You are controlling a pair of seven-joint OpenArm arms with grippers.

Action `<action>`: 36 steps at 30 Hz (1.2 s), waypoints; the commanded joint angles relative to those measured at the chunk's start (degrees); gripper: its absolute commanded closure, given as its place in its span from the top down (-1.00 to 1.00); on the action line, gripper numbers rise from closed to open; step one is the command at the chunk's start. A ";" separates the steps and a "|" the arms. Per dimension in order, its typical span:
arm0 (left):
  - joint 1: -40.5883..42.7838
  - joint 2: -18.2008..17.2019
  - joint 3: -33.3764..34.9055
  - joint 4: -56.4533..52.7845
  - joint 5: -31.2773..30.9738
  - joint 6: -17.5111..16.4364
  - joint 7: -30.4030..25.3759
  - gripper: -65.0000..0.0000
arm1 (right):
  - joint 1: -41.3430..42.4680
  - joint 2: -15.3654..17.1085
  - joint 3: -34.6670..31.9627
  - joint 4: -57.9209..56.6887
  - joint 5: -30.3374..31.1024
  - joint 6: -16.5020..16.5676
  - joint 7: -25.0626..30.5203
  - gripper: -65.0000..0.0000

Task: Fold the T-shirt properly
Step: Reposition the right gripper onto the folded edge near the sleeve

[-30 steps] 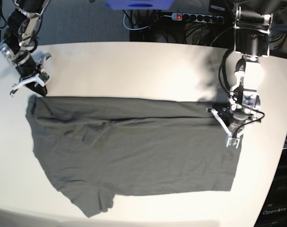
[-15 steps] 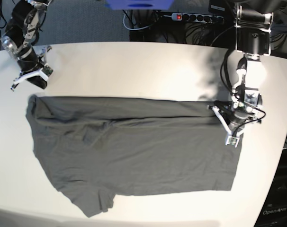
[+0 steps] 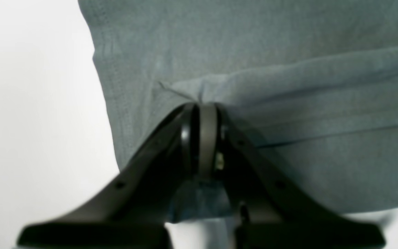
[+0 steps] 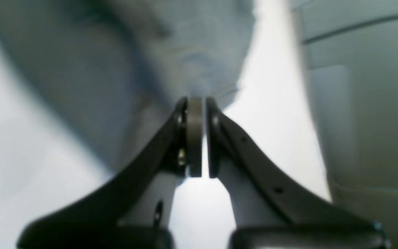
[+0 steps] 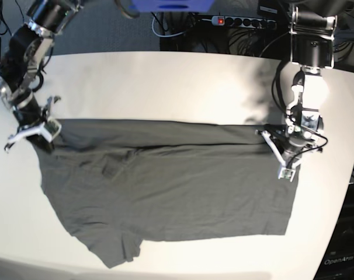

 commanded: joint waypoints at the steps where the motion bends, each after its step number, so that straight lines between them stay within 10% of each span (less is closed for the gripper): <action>1: 1.13 0.05 0.23 -0.69 -0.03 -1.09 5.39 -0.93 | 1.95 -1.16 0.63 0.38 1.20 -0.45 0.04 -0.95; 11: 0.96 0.13 0.14 -0.69 -0.03 -1.09 5.39 -0.93 | 13.74 -9.43 7.84 -4.63 1.38 -0.45 -9.02 -0.95; 36: 0.69 1.63 0.14 -0.69 -0.30 -1.09 5.39 -0.93 | 17.60 -11.52 -1.48 9.88 21.51 -0.45 -73.37 -0.95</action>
